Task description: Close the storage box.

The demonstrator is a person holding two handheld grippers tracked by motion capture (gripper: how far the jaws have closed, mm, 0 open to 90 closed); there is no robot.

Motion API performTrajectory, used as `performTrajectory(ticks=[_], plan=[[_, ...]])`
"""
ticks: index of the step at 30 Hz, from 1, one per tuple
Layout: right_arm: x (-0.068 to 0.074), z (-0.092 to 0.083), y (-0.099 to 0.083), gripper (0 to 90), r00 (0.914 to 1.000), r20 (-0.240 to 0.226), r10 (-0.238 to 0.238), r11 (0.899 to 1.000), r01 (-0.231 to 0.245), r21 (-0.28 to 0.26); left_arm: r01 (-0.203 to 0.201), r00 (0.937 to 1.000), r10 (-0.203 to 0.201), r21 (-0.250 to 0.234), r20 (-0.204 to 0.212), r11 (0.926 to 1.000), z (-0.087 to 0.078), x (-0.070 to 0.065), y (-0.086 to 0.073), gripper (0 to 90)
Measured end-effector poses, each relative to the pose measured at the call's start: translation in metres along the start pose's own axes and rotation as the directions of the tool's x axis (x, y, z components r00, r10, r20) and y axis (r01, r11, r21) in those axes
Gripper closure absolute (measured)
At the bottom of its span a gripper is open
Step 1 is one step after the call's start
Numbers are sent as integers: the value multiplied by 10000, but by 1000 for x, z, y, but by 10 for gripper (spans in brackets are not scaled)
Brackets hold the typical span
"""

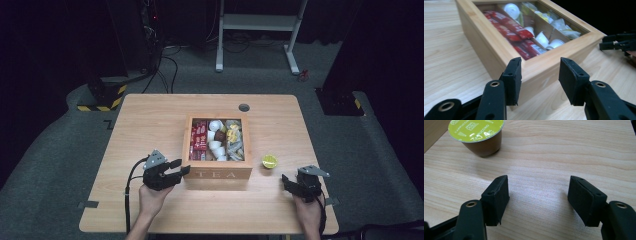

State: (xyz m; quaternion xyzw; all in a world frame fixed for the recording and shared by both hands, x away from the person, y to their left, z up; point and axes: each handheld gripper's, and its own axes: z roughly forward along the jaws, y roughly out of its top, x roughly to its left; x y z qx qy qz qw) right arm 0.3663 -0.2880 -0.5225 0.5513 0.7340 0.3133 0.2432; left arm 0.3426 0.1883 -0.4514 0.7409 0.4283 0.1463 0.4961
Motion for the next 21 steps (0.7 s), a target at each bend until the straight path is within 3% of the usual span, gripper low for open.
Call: performTrajectory(ticks=[11, 21], plan=[[0, 0, 0, 333, 10000, -2, 21, 10000, -21, 14, 313, 9982, -324, -236, -513, 9992, -10, 17, -1, 524], [0, 0, 0, 333, 10000, 1, 23, 10000, -23, 12, 746, 9906, -799, -515, -1109, 9959, -23, 39, -7, 515]])
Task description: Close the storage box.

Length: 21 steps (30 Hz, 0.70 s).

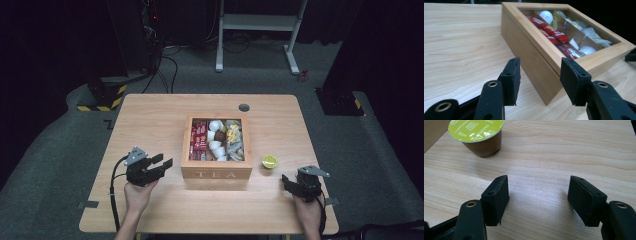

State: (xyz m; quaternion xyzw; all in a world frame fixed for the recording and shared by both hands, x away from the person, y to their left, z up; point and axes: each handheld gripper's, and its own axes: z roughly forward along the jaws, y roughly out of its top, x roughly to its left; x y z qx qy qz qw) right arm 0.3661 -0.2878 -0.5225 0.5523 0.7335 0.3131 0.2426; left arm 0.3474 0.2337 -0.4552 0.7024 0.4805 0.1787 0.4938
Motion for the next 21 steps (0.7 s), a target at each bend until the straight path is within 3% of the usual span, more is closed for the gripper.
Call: performTrajectory(ticks=[8, 13, 21], plan=[[0, 0, 0, 334, 10000, 3, 3, 10000, -3, 4, 156, 9992, -157, -32, -366, 9999, -6, 13, -1, 510], [0, 0, 0, 334, 10000, 2, 4, 10000, -4, 3, -61, 9967, 63, 24, -812, 10000, -6, 19, -2, 504], [0, 0, 0, 333, 10000, 2, 3, 10000, -3, 4, 217, 9933, -197, 159, -1140, 9996, 0, 31, -10, 501]])
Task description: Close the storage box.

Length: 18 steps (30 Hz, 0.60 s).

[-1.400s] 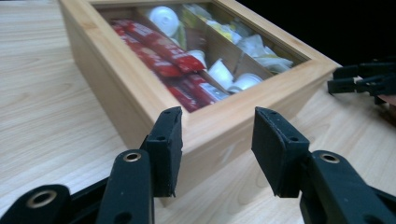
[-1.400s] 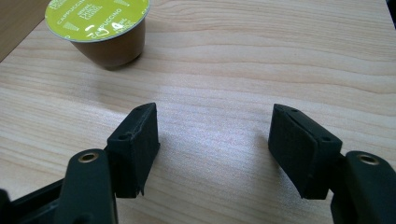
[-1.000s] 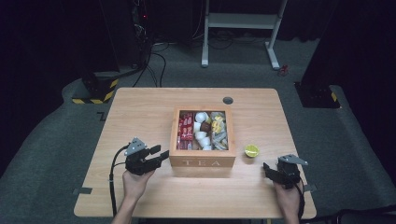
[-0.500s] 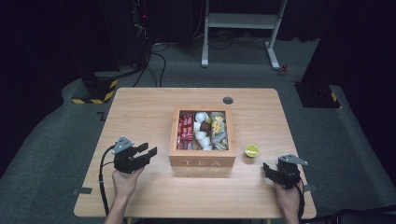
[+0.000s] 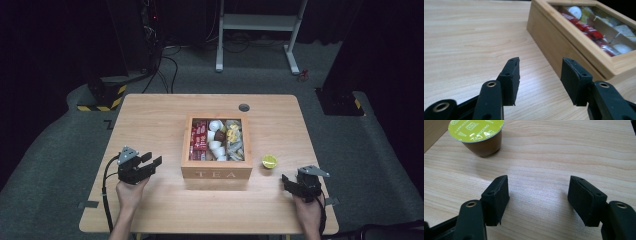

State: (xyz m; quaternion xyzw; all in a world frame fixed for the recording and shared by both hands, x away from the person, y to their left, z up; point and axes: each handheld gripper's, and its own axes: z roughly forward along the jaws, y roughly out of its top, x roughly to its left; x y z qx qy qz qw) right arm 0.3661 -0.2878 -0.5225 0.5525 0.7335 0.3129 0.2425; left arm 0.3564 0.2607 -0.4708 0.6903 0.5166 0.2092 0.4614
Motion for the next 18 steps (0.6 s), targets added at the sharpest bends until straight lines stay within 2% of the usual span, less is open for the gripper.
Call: performTrajectory(ticks=[12, 18], plan=[[0, 0, 0, 333, 10000, -1, -3, 10000, 3, -2, 351, 9971, -334, 240, -677, 9991, 11, 16, -10, 493], [0, 0, 0, 333, 10000, -2, 0, 10000, 0, 1, 227, 9954, -182, 477, -940, 9986, 18, 17, -16, 490]])
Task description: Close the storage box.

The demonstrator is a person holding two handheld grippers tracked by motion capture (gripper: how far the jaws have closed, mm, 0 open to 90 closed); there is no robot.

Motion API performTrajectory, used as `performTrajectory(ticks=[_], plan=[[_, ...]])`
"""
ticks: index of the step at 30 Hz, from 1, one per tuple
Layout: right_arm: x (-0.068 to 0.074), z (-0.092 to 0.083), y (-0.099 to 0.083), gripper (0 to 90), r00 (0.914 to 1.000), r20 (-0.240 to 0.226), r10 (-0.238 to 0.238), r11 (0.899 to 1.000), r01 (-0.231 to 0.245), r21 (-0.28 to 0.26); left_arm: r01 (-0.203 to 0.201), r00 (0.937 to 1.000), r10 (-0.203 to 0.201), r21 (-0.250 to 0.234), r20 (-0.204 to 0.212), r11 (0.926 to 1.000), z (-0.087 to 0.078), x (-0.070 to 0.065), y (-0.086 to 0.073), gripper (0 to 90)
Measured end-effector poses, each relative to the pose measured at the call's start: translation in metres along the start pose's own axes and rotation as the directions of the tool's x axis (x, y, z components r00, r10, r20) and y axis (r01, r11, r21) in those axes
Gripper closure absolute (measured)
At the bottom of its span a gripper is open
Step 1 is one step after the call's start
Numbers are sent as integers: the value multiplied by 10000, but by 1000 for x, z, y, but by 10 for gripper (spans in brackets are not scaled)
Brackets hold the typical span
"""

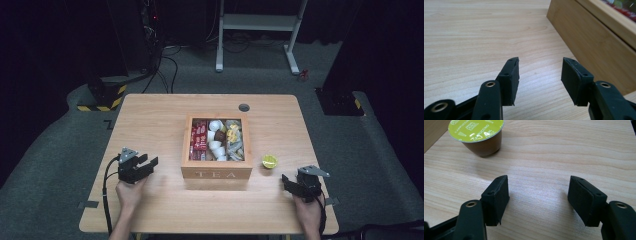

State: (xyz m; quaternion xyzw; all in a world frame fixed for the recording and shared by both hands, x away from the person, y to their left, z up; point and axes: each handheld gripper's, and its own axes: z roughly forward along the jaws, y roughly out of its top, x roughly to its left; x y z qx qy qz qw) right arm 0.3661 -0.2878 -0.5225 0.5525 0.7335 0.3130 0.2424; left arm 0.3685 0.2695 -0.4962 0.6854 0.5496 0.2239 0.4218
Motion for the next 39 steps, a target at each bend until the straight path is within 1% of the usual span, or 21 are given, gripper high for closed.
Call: performTrajectory(ticks=[4, 5, 7, 9, 10, 11, 14, 15, 19, 20, 21, 23, 24, 27, 31, 39], plan=[[0, 0, 0, 333, 10000, -1, 0, 10000, 0, -1, -64, 9999, 66, 161, -151, 9999, 6, 0, -4, 487], [0, 0, 0, 333, 10000, 1, 0, 10000, 0, -1, -174, 9996, 179, 207, -218, 9996, 7, 0, -4, 486], [0, 0, 0, 333, 10000, 0, 1, 10000, -1, -1, -144, 9996, 150, 230, -237, 9996, 9, -1, -5, 484], [0, 0, 0, 333, 10000, 0, -1, 10000, 1, 0, -259, 9990, 269, 264, -362, 9993, 11, -1, -6, 482], [0, 0, 0, 333, 10000, 0, 1, 10000, -1, 0, -193, 9991, 203, 279, -361, 9994, 12, -1, -7, 481], [0, 0, 0, 333, 10000, 1, 0, 10000, 0, 0, -214, 9991, 226, 321, -364, 9993, 12, -2, -7, 480], [0, 0, 0, 333, 10000, 0, -1, 10000, 1, -1, -300, 9981, 319, 368, -522, 9989, 15, -2, -9, 476], [0, 0, 0, 333, 10000, 1, 0, 10000, 0, -2, -366, 9978, 391, 451, -540, 9983, 15, -2, -9, 475], [0, 0, 0, 333, 10000, 1, 1, 10000, -1, -1, -409, 9966, 450, 596, -692, 9974, 19, -3, -13, 466], [0, 0, 0, 333, 10000, 1, 1, 10000, -1, -2, -515, 9952, 568, 676, -791, 9964, 20, -3, -15, 464], [0, 0, 0, 333, 10000, 0, 0, 10000, 0, -2, -484, 9952, 542, 719, -813, 9962, 21, -3, -16, 461], [0, 0, 0, 333, 10000, 1, 0, 10000, 0, -3, -628, 9926, 715, 891, -984, 9940, 25, -3, -20, 457], [0, 0, 0, 333, 10000, 2, 0, 10000, 0, -2, -615, 9913, 747, 1207, -1086, 9908, 28, -4, -20, 453], [0, 0, 0, 333, 10000, 1, -1, 10000, 1, -2, -948, 9863, 1108, 1299, -1220, 9870, 29, -8, -20, 419], [0, 0, 0, 333, 10000, 1, 0, 10000, 0, -3, -1001, 9873, 1151, 1337, -1098, 9860, 29, -8, -21, 383], [0, 0, 0, 333, 10000, 0, -1, 10000, 1, -3, -1031, 9869, 1184, 1356, -1094, 9854, 30, -9, -21, 366]])
